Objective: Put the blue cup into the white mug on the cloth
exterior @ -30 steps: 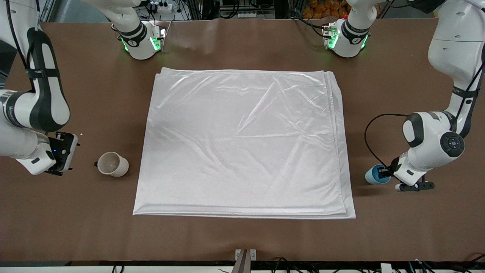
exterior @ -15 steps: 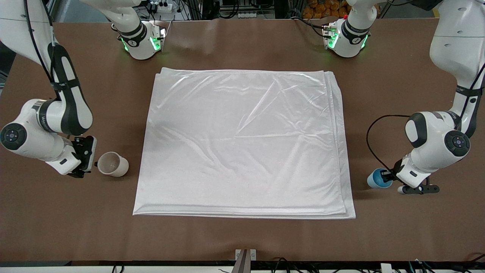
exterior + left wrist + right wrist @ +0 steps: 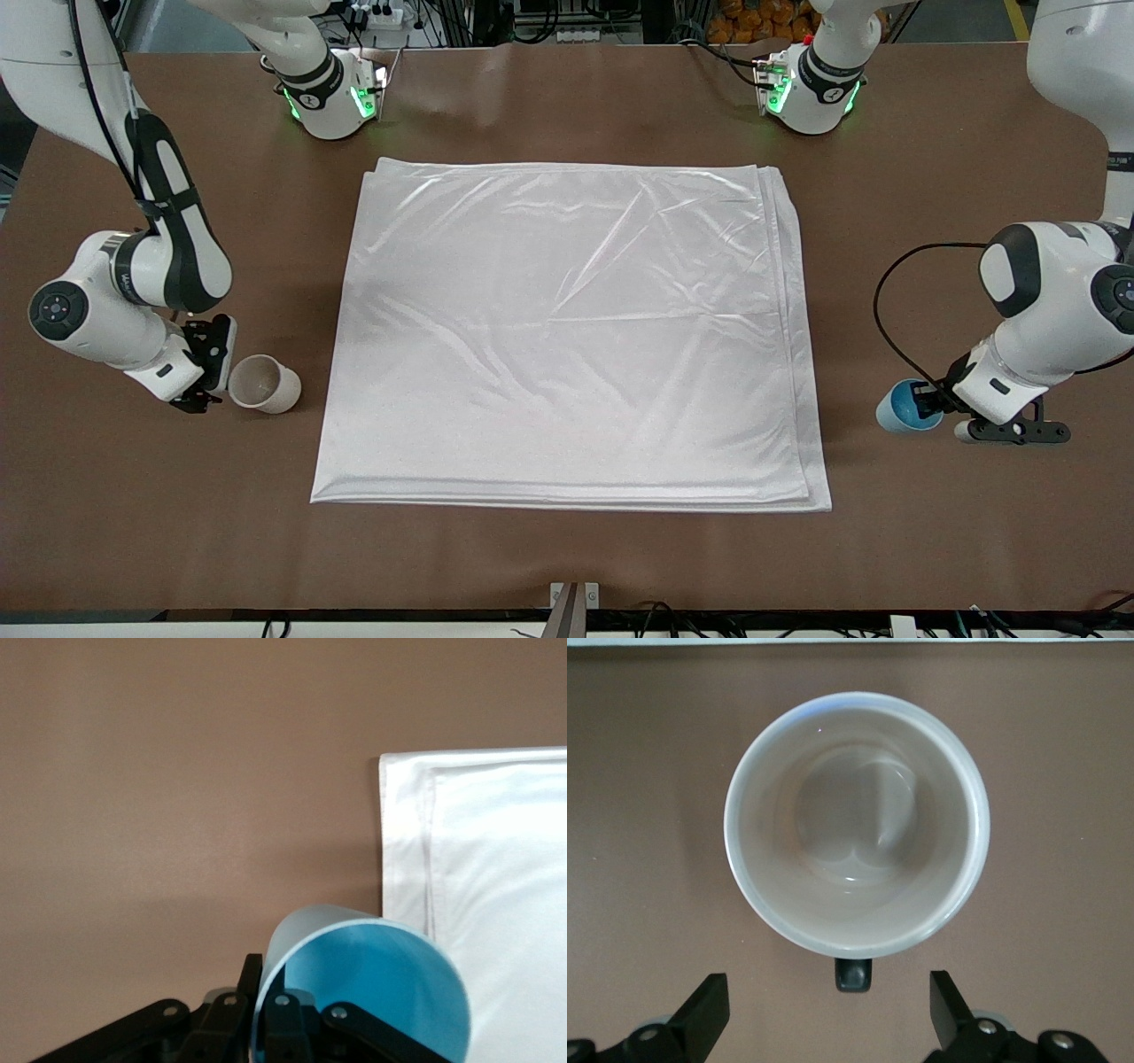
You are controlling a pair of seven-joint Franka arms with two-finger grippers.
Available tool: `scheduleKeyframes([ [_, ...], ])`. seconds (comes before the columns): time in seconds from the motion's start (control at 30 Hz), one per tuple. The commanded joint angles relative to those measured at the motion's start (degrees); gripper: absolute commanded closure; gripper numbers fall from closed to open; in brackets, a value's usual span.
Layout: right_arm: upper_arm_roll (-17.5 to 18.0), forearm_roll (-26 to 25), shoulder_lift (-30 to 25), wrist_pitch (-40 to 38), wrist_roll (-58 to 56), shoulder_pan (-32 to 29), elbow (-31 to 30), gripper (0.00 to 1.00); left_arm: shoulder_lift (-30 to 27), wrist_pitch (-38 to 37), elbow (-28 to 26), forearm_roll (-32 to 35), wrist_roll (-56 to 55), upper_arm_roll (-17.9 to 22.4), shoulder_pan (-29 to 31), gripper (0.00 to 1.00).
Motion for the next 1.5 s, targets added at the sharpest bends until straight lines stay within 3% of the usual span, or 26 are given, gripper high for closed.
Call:
scheduleKeyframes([
  [0.0, 0.3, 1.1, 1.3, 2.1, -2.6, -1.2, -0.3, 0.0, -2.3, -2.9, 0.1, 1.3, 0.4, -0.8, 0.2, 1.0],
  [0.2, 0.3, 2.2, 1.8, 2.7, -3.3, -1.2, -0.3, 0.01, -4.3, -8.6, 2.9, 1.3, 0.5, -1.9, 0.2, 1.0],
  [0.37, 0.7, 2.4, 2.0, 3.3, -3.5, -1.0, -0.3, 0.12, -5.5, -13.8, 6.1, 1.6, 0.5, -3.3, 0.2, 1.0],
  [0.67, 1.0, 4.8, 1.9, 3.5, -3.5, -1.3, -0.2, 0.86, -8.3, -21.2, 9.6, 1.6, -0.3, -6.4, -0.5, 1.0],
  [0.73, 1.0, 5.1, 1.9, 3.5, -3.5, -1.4, 0.0, 0.98, -8.6, -22.5, 10.1, 1.6, -0.3, -7.2, -0.5, 1.0],
  [1.13, 1.2, 5.1, 0.8, 3.5, -3.5, -0.8, 1.1, 1.0, -11.3, -29.8, 12.4, 3.4, -7.3, -11.0, -3.9, 1.0],
  [1.3, 2.8, 5.1, -0.7, 3.1, -3.5, -0.6, 1.1, 1.0, -12.3, -30.9, 12.5, 2.4, -9.6, -11.3, -5.3, 1.0],
  [1.47, 5.3, 5.1, -2.1, 1.6, -2.7, 0.3, 0.9, 1.0, -12.3, -30.9, 12.5, 1.7, -12.8, -14.4, -5.2, 1.0],
])
